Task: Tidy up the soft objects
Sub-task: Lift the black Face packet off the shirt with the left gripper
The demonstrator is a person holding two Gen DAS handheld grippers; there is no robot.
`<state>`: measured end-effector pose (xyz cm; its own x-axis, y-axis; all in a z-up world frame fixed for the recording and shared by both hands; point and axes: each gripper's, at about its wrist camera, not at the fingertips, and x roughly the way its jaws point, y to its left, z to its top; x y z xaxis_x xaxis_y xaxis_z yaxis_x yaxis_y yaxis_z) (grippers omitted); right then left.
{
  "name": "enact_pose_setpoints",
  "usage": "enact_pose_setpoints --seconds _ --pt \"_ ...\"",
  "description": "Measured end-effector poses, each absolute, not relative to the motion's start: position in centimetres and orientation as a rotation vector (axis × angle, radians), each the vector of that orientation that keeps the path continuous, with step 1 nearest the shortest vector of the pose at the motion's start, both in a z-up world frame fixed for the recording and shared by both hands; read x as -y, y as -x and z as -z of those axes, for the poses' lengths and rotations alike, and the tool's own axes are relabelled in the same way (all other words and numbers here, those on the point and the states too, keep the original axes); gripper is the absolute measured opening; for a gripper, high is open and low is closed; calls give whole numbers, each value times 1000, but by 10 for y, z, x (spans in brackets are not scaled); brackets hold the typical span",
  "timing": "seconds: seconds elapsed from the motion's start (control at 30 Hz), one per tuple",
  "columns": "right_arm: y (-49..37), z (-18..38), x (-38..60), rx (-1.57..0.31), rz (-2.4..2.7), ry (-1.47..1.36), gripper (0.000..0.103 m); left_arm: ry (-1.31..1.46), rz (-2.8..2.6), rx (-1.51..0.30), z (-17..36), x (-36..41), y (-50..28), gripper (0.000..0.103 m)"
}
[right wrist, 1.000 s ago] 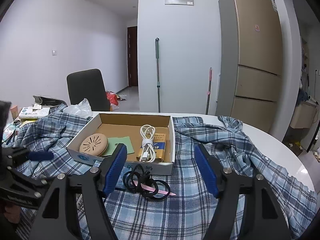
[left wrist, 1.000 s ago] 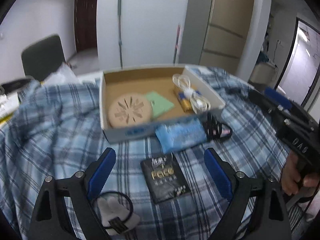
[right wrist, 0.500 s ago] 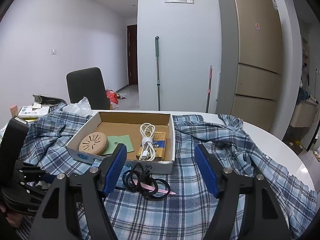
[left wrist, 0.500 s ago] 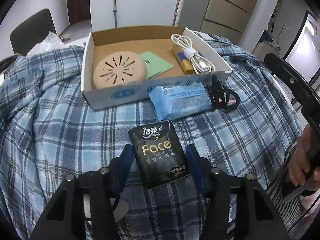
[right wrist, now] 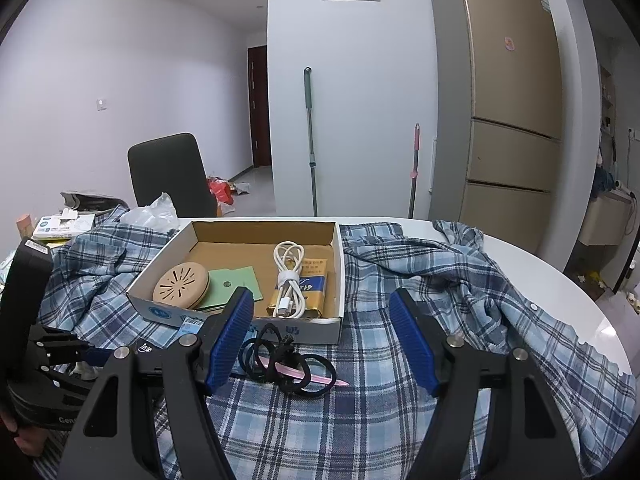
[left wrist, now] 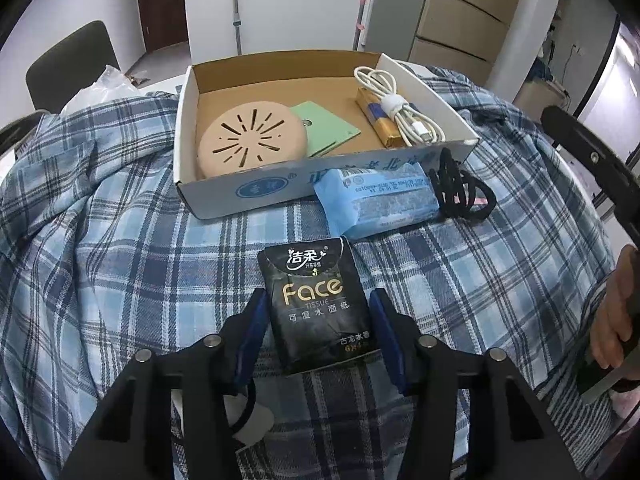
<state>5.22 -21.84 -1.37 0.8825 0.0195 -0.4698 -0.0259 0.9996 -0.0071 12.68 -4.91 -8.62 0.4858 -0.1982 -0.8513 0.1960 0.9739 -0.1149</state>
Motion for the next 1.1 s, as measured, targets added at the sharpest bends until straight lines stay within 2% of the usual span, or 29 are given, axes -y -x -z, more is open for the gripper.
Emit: enact_pose_setpoints --seconds 0.2,0.27,0.37,0.43,0.47,0.6,0.67,0.7,0.73,0.87,0.9,0.93,1.03,1.1 --pt "-56 15 228 -509 -11 -35 76 13 257 -895 65 45 -115 48" --pt "-60 17 232 -533 -32 -61 76 14 246 -811 54 43 -109 40" --pt "-69 25 231 -602 -72 -74 76 55 237 -710 40 33 -104 36" --pt "-76 32 227 -665 -107 -68 76 62 222 -648 32 28 -100 30" --pt "-79 37 224 -695 -116 -62 76 58 221 -631 30 27 -99 26" --pt "-86 48 222 -757 -125 -53 81 39 211 -669 32 26 -105 26" --pt "-85 49 225 -759 -118 -68 81 20 218 -707 37 30 -108 42" --pt "-85 49 227 -758 -115 -76 81 6 227 -733 40 34 -111 74" --pt "-85 49 228 -758 -113 -82 81 -3 229 -749 44 36 -109 90" --pt "-84 49 229 -763 -113 -90 81 -17 209 -791 51 38 -109 90" --pt "-84 50 228 -764 -115 -89 81 -18 215 -816 54 39 -111 86" --pt "-84 49 228 -764 -116 -88 81 -26 214 -839 57 40 -113 76" --pt "-85 49 228 -765 -117 -88 81 -34 209 -944 75 41 -123 56" --pt "-84 49 228 -765 -114 -88 81 5 233 -998 84 36 -130 52"
